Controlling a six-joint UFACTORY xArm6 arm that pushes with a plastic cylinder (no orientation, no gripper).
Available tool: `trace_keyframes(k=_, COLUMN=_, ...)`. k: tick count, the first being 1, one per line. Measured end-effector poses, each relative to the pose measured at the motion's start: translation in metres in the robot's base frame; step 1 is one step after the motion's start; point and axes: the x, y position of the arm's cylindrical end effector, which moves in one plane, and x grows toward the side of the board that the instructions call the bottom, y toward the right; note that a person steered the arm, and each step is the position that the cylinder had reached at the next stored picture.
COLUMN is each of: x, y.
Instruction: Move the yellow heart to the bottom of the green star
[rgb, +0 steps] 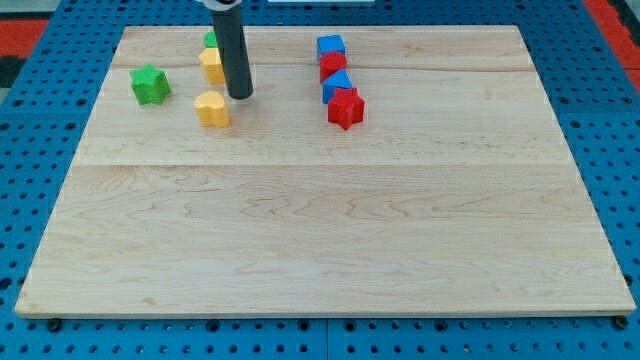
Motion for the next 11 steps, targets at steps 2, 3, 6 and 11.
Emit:
trace_keyframes(k=2, x=0.007, y=-0.056)
trace_keyframes(k=3, x=0.007, y=-0.065)
trace_keyframes(k=6, x=0.043, y=0.006)
trace_keyframes(k=11, x=0.032, y=-0.082)
